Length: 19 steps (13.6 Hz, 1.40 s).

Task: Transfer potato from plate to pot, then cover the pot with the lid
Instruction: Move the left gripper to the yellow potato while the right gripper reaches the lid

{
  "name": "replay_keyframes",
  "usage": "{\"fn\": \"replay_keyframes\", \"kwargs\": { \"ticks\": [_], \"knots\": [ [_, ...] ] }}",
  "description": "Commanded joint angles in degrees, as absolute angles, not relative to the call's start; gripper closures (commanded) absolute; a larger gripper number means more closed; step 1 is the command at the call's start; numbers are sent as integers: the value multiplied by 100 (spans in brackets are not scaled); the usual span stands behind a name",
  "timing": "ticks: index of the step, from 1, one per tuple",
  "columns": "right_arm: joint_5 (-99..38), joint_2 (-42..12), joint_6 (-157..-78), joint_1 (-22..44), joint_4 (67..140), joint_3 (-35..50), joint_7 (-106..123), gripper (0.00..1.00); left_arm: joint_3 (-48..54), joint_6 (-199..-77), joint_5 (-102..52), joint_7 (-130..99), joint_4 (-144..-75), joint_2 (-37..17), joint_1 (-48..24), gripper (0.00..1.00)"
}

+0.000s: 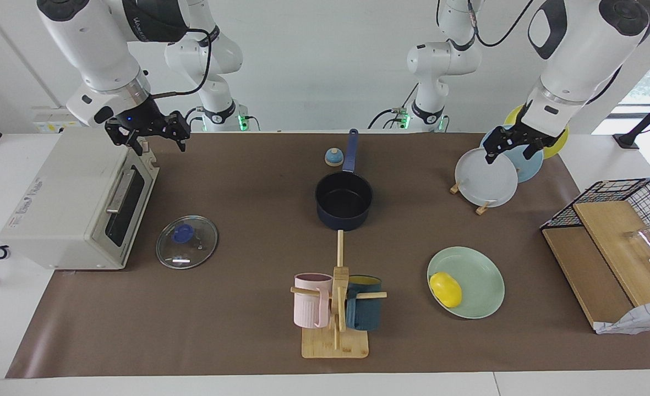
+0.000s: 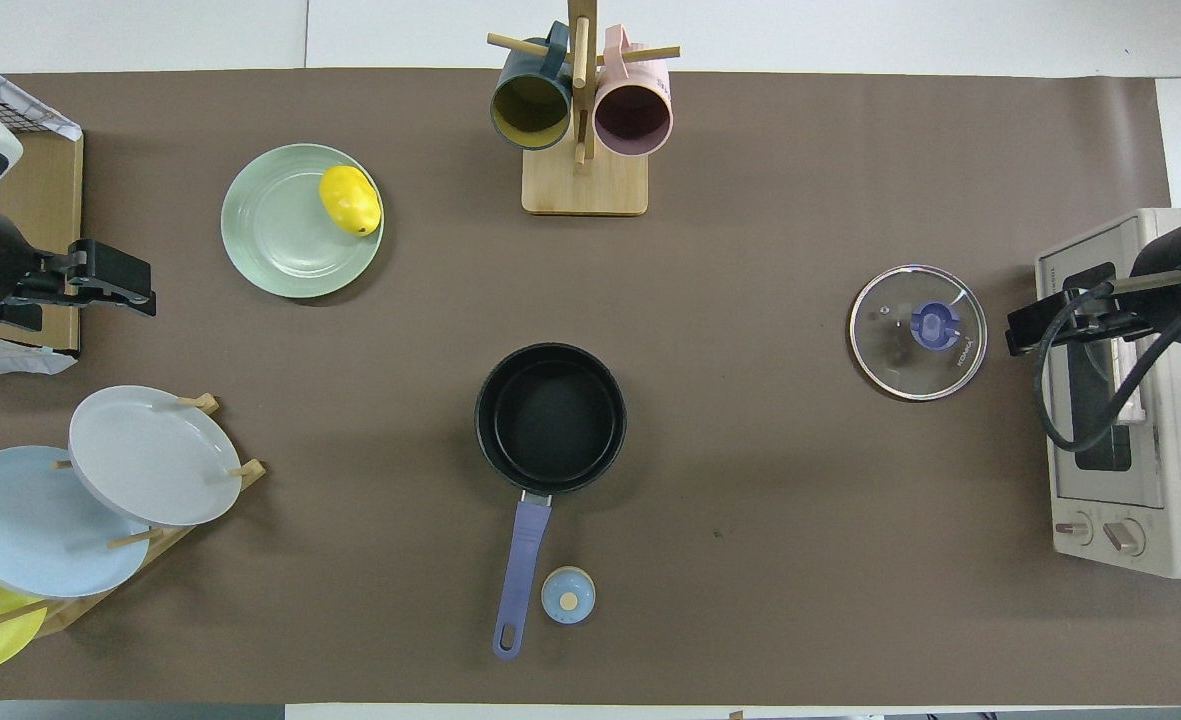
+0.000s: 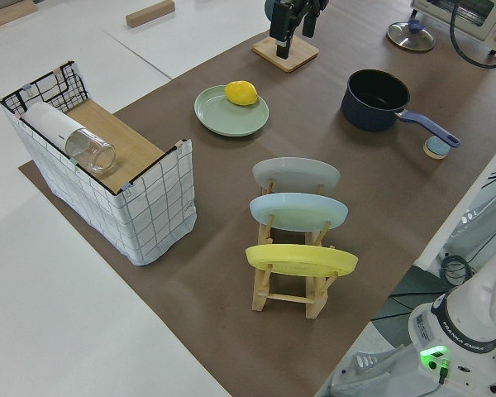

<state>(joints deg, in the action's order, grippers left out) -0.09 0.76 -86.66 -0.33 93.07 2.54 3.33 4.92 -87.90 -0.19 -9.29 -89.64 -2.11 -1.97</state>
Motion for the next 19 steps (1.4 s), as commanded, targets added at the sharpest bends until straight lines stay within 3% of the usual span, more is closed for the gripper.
{"fn": "replay_keyframes", "kwargs": {
  "ticks": [1, 11, 15, 19],
  "knots": [
    [-123, 26, -8561, -79, 9185, 290, 202, 0, 448, -8842, -53, -835, -9009, -193, -246, 0],
    [-114, 123, -8578, -105, 9237, 273, 254, 0, 448, -8947, -201, -817, -8921, -377, -255, 0],
    [-114, 123, -9148, -35, 9386, 299, 457, 0, 439, -9270, -404, -1832, -7528, -2025, -631, 0],
    [-97, -403, -9508, -26, 9360, 316, 439, 0, 361, -10291, -396, -2723, -6902, -3327, -974, 0]
  ]
}}
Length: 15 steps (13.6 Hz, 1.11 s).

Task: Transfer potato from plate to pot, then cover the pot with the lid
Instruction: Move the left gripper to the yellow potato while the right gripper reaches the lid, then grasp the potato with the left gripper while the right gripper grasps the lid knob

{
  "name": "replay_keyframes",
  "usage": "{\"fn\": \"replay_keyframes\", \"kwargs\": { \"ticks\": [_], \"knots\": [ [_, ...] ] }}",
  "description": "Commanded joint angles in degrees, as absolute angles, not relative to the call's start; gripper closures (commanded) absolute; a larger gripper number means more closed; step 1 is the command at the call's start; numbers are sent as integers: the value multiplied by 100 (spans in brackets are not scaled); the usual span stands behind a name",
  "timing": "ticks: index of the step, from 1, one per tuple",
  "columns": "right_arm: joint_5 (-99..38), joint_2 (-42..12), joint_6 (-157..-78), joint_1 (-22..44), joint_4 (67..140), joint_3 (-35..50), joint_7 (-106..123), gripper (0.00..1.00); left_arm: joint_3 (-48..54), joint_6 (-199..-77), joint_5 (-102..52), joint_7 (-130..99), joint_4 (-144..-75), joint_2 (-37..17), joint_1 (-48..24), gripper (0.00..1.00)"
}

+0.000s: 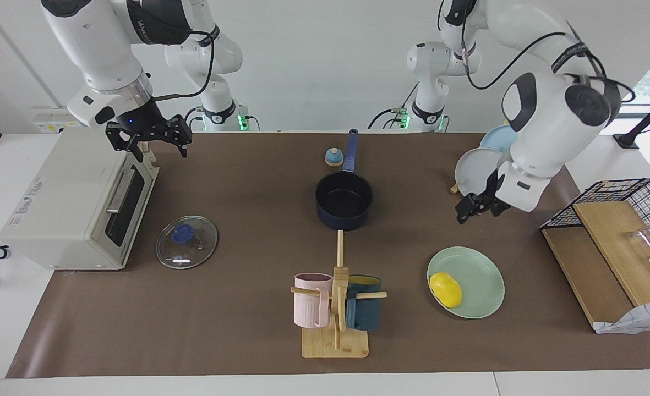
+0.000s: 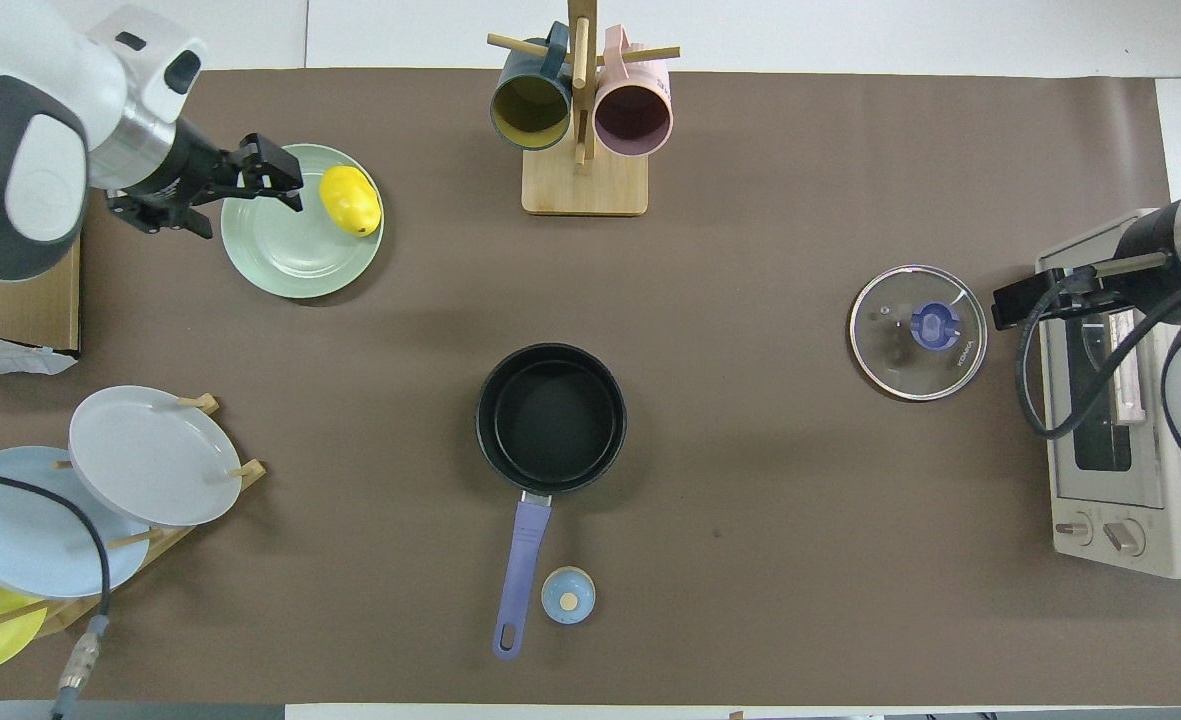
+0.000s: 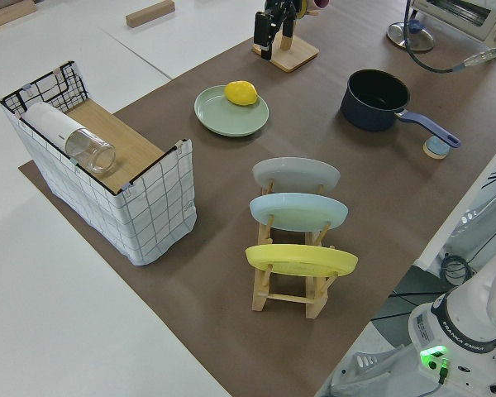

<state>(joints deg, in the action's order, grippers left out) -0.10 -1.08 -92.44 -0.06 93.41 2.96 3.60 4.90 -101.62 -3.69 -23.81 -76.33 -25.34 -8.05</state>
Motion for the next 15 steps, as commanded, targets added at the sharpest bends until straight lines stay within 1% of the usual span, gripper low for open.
{"fn": "replay_keyframes", "kwargs": {
  "ticks": [1, 2, 3, 4, 6, 7, 9, 11, 13, 15],
  "knots": [
    [-105, -578, -9675, -35, 9369, 325, 466, 0, 326, -10309, -369, -2855, -6473, -3801, -1080, 0],
    [-105, -693, -9877, -26, 9421, 334, 492, 0, 203, -10318, -369, -2891, -6199, -4119, -1116, 0],
    [-97, -773, -10105, 0, 9544, 343, 492, 0, 124, -10431, -378, -2953, -6118, -4313, -1160, 0],
    [-97, -817, -10325, -17, 9684, 343, 640, 0, 106, -10755, -378, -3179, -6126, -4376, -1160, 0],
    [-97, -940, -10869, -70, 9965, 334, 1071, 0, 123, -10915, -378, -3304, -6152, -4377, -1160, 0],
    [-97, -1001, -11246, -140, 10237, 334, 1238, 0, 106, -10977, -369, -3339, -6196, -4368, -1169, 0],
    [-97, -888, -12063, -176, 10921, 334, 1703, 0, 105, -11222, -343, -3340, -6572, -4290, -1204, 0],
    [-97, -783, -12513, -193, 11327, 325, 2064, 0, 105, -11504, -334, -3340, -7012, -4105, -1239, 0],
    [-97, -913, -12559, -307, 11364, 334, 2197, 0, 105, -11671, -282, -3340, -7180, -4052, -1231, 0],
    [-97, -914, -12699, -298, 11574, 334, 2232, 0, 105, -11759, -185, -3340, -7399, -3947, -1204, 0]
  ]
}}
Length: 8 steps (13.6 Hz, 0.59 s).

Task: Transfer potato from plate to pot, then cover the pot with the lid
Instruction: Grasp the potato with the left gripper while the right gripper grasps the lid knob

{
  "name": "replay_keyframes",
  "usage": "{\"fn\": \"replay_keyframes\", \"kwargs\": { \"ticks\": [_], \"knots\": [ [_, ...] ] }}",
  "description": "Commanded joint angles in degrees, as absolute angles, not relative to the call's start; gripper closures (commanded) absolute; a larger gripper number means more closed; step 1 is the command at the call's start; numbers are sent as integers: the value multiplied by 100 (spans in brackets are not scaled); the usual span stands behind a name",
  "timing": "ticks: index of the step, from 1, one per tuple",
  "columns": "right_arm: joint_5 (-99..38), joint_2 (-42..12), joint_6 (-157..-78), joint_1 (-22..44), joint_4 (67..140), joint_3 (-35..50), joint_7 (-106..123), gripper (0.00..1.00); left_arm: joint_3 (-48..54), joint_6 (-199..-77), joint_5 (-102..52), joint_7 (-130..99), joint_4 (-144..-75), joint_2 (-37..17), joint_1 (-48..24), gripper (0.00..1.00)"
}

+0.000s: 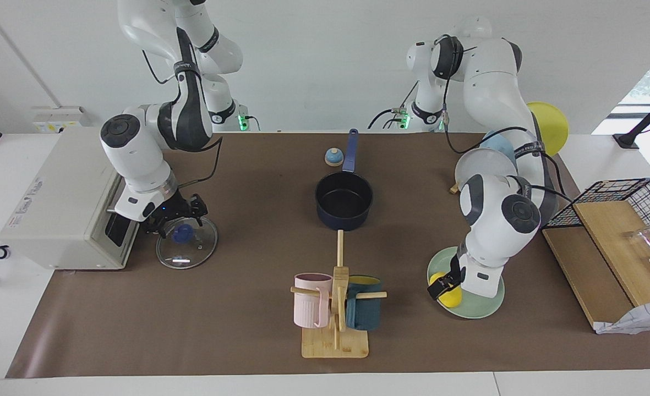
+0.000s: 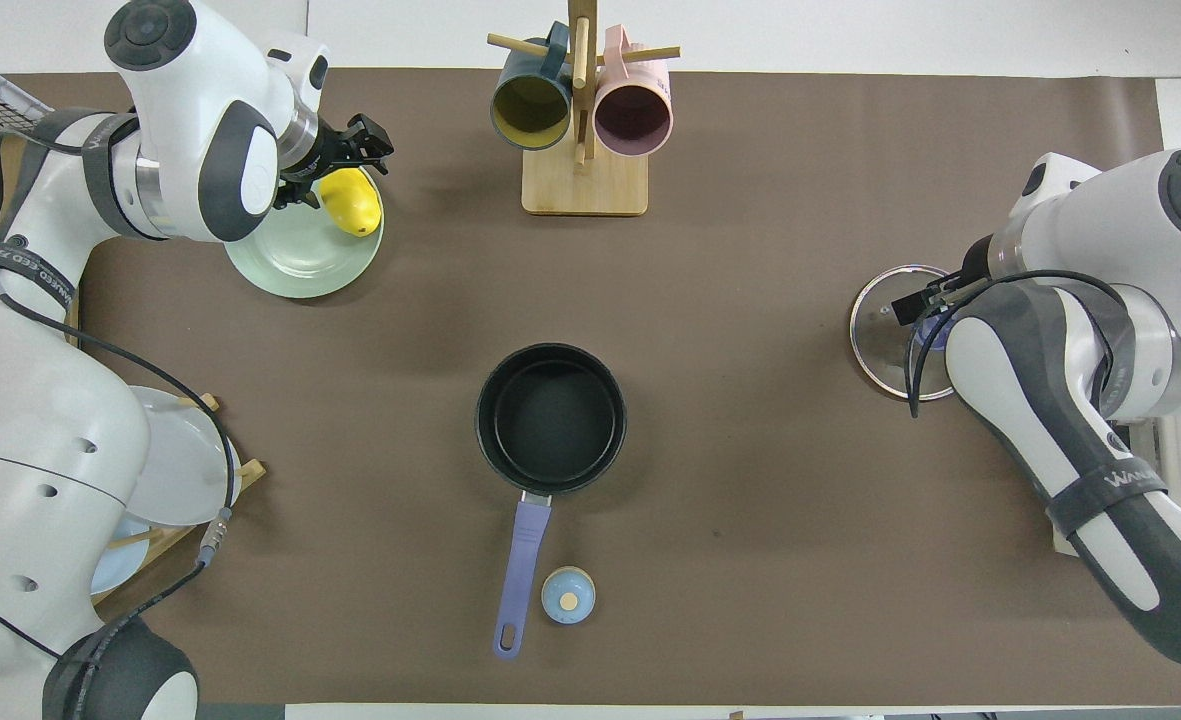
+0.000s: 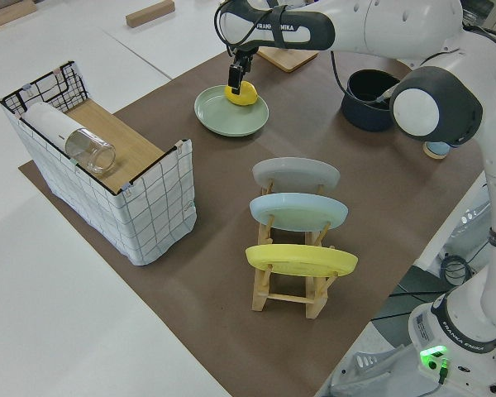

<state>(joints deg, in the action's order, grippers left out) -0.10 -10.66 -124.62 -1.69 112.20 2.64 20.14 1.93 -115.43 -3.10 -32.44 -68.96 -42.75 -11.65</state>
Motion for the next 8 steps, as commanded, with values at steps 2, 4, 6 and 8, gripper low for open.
{"fn": "replay_keyframes", "kwargs": {
  "ticks": [2, 4, 6, 8],
  "knots": [
    [-97, -940, -13094, -395, 11881, 325, 2591, 0, 105, -11803, -89, -3340, -7645, -3832, -1195, 1],
    [-105, -888, -13201, -431, 12110, 325, 2602, 0, 105, -11865, -88, -3340, -7699, -3823, -1195, 3],
    [-105, -870, -13271, -431, 12172, 325, 2584, 0, 114, -12022, -97, -3357, -7769, -3814, -1195, 7],
    [-105, -949, -13473, -518, 12261, 325, 2610, 0, 114, -12269, -114, -3357, -7945, -3744, -1195, 12]
  ]
}}
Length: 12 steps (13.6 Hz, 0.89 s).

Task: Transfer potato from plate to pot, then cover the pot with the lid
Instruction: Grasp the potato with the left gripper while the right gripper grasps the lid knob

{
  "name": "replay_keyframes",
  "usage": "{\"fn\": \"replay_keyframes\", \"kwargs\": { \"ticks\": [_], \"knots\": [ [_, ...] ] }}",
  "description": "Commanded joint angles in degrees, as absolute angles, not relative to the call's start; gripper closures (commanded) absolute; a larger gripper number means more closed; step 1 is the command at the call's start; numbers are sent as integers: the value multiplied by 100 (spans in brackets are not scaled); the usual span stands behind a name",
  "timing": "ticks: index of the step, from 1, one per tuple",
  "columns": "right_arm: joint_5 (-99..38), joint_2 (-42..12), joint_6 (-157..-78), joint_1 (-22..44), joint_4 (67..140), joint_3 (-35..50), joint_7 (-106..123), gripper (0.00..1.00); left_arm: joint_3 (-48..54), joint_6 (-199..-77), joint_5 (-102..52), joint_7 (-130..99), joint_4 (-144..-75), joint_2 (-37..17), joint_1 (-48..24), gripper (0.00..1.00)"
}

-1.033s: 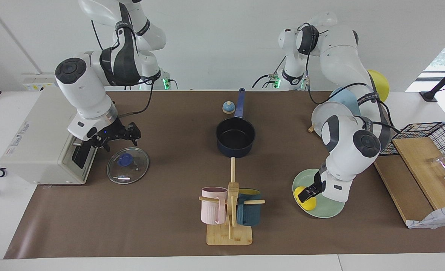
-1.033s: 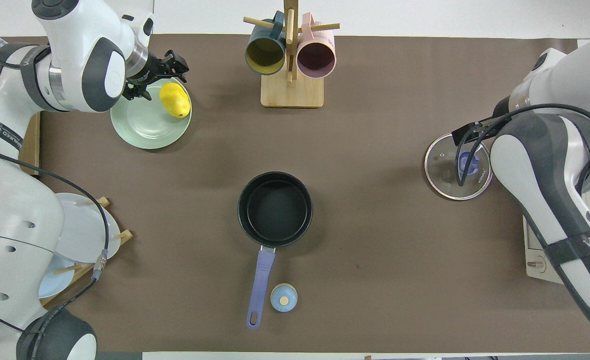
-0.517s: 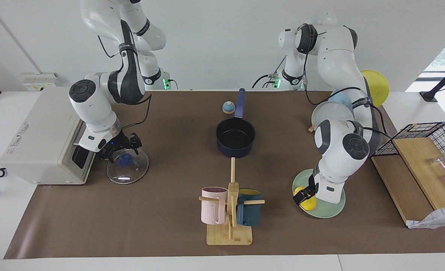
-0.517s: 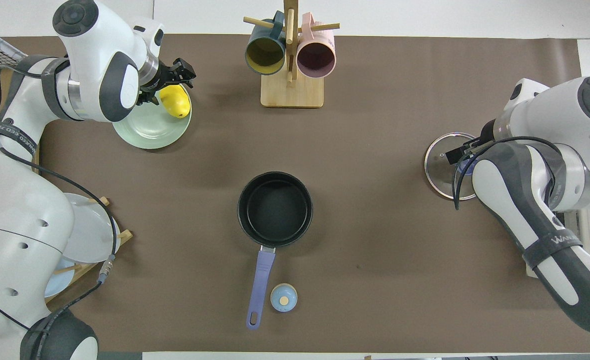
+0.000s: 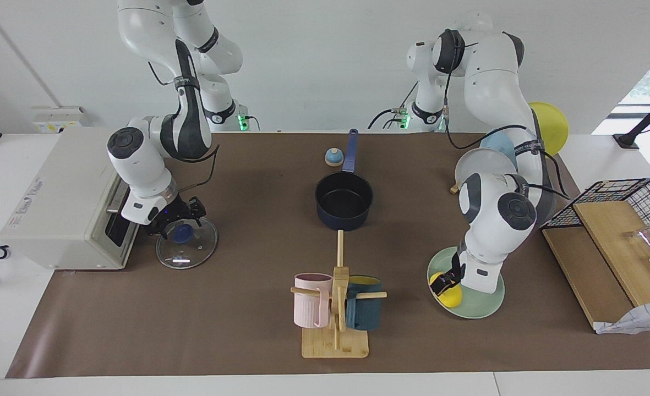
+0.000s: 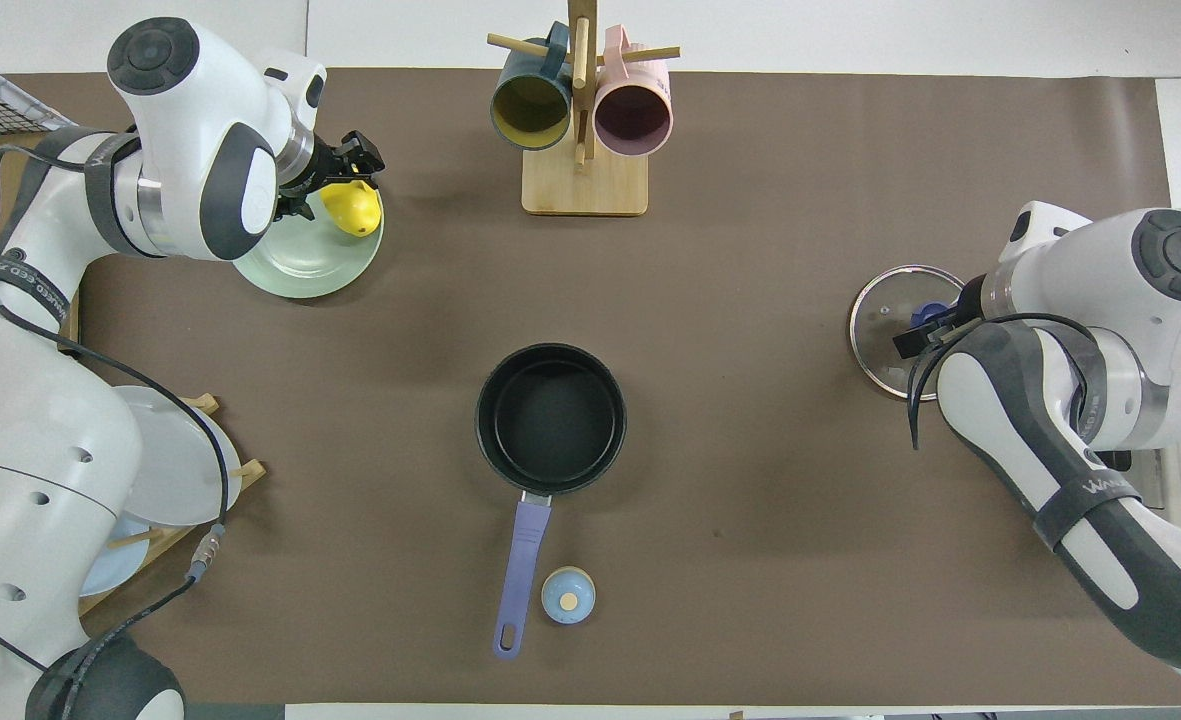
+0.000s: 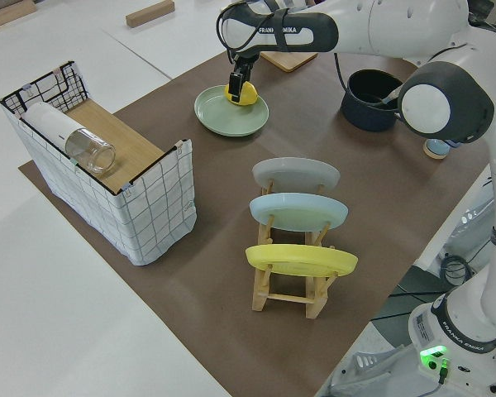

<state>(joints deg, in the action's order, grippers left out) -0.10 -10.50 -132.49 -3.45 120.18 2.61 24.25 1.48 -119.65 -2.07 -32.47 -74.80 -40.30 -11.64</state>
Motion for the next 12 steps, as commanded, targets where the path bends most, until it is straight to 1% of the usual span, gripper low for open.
{"fn": "replay_keyframes", "kwargs": {
  "ticks": [1, 2, 4, 5, 6, 7, 8, 10, 12],
  "knots": [
    [-105, -1028, -13474, -571, 12261, 334, 2610, 0, 114, -12270, -123, -3357, -7937, -3744, -1187, 17],
    [-97, -1028, -13448, -563, 12243, 334, 2610, 0, 114, -12243, -123, -3349, -7928, -3744, -1178, 22],
    [-97, -1037, -13465, -519, 12243, 334, 2584, 0, 114, -12199, -114, -3349, -7893, -3744, -1186, 40],
    [-105, -1037, -13474, -519, 12234, 334, 2558, 0, 114, -12191, -106, -3349, -7893, -3744, -1178, 57],
    [-105, -1037, -13474, -519, 12234, 334, 2558, 0, 114, -12164, -97, -3349, -7875, -3744, -1169, 71],
    [-105, -1037, -13474, -519, 12243, 334, 2558, 0, 114, -12121, -97, -3349, -7858, -3744, -1169, 88],
    [-105, -1037, -13474, -519, 12243, 334, 2566, 0, 114, -12129, -88, -3349, -7866, -3744, -1160, 100],
    [-105, -1046, -13509, -510, 12234, 334, 2566, 0, 114, -12085, -88, -3340, -7857, -3744, -1151, 100],
    [-97, -1177, -13693, -536, 12217, 334, 2619, 0, 114, -11806, -140, -3357, -7744, -3735, -1151, 100]
  ]
}}
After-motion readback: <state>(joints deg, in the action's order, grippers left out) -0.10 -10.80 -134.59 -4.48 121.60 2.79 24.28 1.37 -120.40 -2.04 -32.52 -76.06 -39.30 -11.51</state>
